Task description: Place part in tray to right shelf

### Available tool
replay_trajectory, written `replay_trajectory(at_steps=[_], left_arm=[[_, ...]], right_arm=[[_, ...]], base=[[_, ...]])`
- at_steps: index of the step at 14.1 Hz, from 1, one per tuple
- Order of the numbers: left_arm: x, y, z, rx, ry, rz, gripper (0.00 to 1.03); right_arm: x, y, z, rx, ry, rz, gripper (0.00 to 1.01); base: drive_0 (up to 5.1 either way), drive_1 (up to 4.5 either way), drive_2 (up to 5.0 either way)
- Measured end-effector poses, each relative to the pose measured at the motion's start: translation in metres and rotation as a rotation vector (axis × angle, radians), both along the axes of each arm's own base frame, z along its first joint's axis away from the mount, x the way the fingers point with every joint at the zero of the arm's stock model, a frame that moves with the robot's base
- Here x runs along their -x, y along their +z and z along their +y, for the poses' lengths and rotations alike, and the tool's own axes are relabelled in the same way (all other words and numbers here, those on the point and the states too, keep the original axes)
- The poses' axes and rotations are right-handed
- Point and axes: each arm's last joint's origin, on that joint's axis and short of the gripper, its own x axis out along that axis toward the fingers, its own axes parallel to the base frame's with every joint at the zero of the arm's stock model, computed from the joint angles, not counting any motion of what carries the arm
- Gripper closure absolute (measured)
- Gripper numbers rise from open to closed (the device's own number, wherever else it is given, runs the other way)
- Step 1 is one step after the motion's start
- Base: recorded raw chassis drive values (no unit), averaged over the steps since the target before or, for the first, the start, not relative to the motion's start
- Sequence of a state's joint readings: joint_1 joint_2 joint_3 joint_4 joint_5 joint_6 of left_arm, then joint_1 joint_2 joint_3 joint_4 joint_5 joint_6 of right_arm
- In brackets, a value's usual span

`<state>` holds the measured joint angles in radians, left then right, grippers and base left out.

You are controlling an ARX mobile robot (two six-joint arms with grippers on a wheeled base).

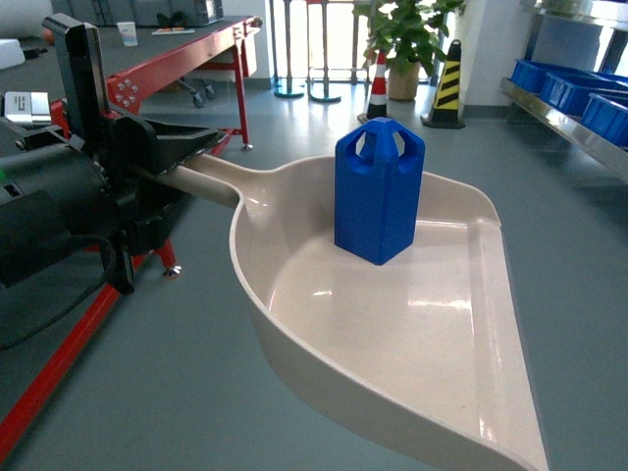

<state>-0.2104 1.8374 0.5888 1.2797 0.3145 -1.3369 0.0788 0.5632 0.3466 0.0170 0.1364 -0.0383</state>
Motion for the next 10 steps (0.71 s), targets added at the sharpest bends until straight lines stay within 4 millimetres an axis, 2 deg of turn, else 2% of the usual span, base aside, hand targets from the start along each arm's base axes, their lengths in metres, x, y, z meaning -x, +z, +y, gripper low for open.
replay_trajectory(at_steps=[7,10], left_arm=[[-0.0001,0.0002,0.0000,0.001,0.000,-0.001,0.89],[-0.0001,0.0005,0.0003,0.002,0.002,-0.004,0.89]], right_arm=[[-0.0003,-0.0002,0.0001,0.000,0.001,0.002,0.03],[-0.0004,-0.0008,0.0001,0.000,0.001,0.007,0.03]], base=[[4.8,-2.62,-2.6],[-0.1,3.98,-4.2]])
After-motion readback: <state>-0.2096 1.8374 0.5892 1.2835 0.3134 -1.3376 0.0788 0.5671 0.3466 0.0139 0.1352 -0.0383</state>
